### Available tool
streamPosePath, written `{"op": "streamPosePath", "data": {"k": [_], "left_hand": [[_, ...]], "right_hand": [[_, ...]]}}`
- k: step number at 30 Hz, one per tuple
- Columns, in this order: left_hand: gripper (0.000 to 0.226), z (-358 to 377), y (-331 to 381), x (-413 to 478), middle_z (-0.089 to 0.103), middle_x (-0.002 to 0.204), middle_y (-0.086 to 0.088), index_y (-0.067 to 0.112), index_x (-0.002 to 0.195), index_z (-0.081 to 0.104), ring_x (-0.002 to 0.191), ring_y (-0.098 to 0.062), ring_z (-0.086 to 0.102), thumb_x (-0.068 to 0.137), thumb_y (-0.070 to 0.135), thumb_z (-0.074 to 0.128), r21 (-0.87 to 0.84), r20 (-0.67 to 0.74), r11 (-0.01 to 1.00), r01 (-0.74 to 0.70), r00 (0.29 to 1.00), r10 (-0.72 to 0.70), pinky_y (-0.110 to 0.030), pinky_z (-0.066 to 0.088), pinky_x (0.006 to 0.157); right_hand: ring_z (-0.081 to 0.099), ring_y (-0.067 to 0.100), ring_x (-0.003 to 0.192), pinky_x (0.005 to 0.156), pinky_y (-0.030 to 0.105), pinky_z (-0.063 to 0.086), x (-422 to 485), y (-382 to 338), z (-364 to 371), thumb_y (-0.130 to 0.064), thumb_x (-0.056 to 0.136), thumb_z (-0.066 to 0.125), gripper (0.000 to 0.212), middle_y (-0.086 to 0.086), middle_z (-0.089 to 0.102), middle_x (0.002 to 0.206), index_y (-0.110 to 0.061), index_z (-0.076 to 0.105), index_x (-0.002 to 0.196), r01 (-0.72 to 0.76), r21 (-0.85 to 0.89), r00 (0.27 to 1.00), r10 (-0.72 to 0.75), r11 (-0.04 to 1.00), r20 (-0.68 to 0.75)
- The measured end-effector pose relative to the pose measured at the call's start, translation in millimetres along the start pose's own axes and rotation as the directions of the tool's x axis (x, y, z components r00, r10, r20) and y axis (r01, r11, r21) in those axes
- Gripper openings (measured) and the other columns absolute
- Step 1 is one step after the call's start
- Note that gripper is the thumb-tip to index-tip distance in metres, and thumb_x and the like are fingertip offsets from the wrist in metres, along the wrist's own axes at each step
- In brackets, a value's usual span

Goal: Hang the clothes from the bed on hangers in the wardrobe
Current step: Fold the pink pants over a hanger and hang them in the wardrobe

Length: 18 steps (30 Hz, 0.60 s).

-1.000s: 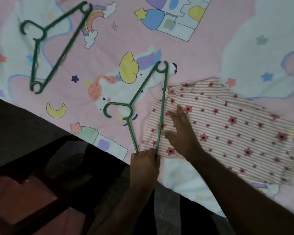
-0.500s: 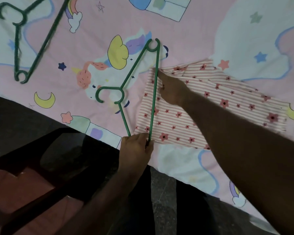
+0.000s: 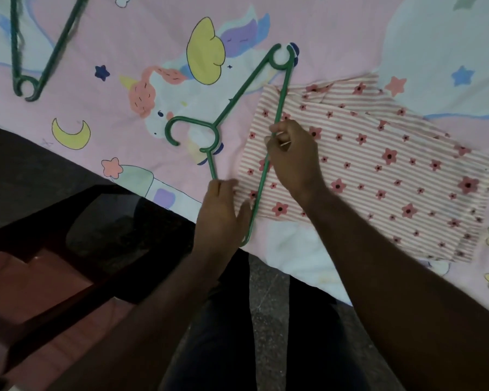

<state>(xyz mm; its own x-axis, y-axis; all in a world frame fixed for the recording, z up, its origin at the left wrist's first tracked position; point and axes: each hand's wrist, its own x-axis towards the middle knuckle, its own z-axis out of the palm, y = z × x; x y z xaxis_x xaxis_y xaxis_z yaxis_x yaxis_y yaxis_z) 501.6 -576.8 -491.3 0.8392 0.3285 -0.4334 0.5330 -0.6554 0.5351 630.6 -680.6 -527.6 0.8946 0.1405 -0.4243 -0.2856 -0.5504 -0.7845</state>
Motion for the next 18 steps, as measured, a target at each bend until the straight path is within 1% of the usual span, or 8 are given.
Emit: {"op": "streamPosePath", "data": {"k": [2,4,6,10,12,14,16,18], "left_hand": [[0.051,-1.4,2.6,13.6,0.053,0.126,-0.011,0.007,0.136,0.045,0.109,-0.029,0.057,0.091,0.025,0.062,-0.037,0.019,0.997,0.067,0.998,-0.066,-0.037,0.046,0.087],[0.056,1.2,6.3,29.6,0.059,0.127,-0.011,0.010,0.141,0.039,0.113,-0.030,0.057,0.092,0.028,0.060,-0.024,0.080,0.994,0.110,0.991,-0.107,-0.036,0.043,0.088],[0.054,5.0,10.9,47.1,0.063,0.121,-0.011,0.011,0.138,0.041,0.110,-0.031,0.058,0.092,0.033,0.059,0.003,0.110,0.990,0.141,0.984,-0.140,-0.035,0.042,0.085],[0.040,9.4,14.4,83.4,0.068,0.108,-0.009,0.011,0.118,0.054,0.103,-0.030,0.062,0.090,0.039,0.062,-0.038,0.095,0.968,0.250,0.965,-0.245,-0.035,0.048,0.084],[0.035,10.6,14.2,96.7,0.069,0.100,-0.008,0.011,0.105,0.057,0.097,-0.029,0.064,0.088,0.040,0.064,-0.093,0.094,0.963,0.251,0.966,-0.243,-0.036,0.050,0.082],[0.033,10.8,16.4,105.1,0.066,0.094,-0.004,0.010,0.101,0.058,0.093,-0.027,0.062,0.089,0.040,0.064,-0.100,0.099,0.970,0.223,0.972,-0.214,-0.031,0.046,0.076],[0.034,10.9,20.7,109.6,0.061,0.094,0.000,0.009,0.106,0.058,0.091,-0.022,0.058,0.090,0.038,0.064,-0.087,0.135,0.981,0.172,0.978,-0.160,-0.026,0.037,0.071],[0.036,11.5,23.4,112.3,0.065,0.101,-0.003,0.008,0.113,0.057,0.092,-0.019,0.058,0.090,0.035,0.065,-0.119,0.168,0.986,0.118,0.981,-0.097,-0.024,0.034,0.069]], "right_hand": [[0.066,0.017,0.081,0.079,0.035,0.055,-8.5,2.2,9.0,-0.010,0.091,0.059,0.014,-0.004,0.065,0.086,-0.015,0.064,0.103,-0.068,0.026,0.997,0.067,0.997,0.032],[0.065,0.014,0.075,0.072,0.030,0.053,-12.0,5.7,12.0,-0.011,0.090,0.060,0.012,-0.008,0.063,0.080,-0.018,0.059,0.100,-0.153,0.061,0.988,0.153,0.986,0.011],[0.064,0.013,0.070,0.068,0.030,0.053,-11.0,4.0,8.6,-0.017,0.088,0.066,0.018,-0.008,0.063,0.076,-0.019,0.053,0.099,-0.190,0.031,0.982,0.191,0.981,-0.005],[0.065,0.026,0.072,0.070,0.045,0.054,-0.4,-0.2,4.7,-0.015,0.083,0.066,0.019,0.004,0.064,0.077,-0.012,0.050,0.092,-0.159,-0.121,0.986,0.164,0.980,0.030],[0.064,0.029,0.072,0.068,0.047,0.054,-1.2,0.0,6.6,-0.016,0.083,0.067,0.021,0.003,0.060,0.076,-0.012,0.047,0.088,-0.180,-0.112,0.983,0.182,0.977,0.005],[0.064,0.029,0.074,0.068,0.049,0.054,-8.8,4.8,7.7,-0.019,0.086,0.068,0.024,0.002,0.059,0.076,-0.014,0.045,0.087,-0.198,-0.098,0.980,0.198,0.975,-0.014],[0.065,0.030,0.074,0.068,0.049,0.054,-16.0,12.4,8.0,-0.023,0.089,0.064,0.020,0.006,0.064,0.079,-0.014,0.047,0.092,-0.174,-0.106,0.985,0.174,0.979,-0.009],[0.066,0.031,0.073,0.067,0.048,0.054,-17.2,15.7,7.9,-0.024,0.092,0.062,0.017,0.010,0.068,0.082,-0.013,0.050,0.099,-0.142,-0.113,0.990,0.142,0.983,-0.008]]}}
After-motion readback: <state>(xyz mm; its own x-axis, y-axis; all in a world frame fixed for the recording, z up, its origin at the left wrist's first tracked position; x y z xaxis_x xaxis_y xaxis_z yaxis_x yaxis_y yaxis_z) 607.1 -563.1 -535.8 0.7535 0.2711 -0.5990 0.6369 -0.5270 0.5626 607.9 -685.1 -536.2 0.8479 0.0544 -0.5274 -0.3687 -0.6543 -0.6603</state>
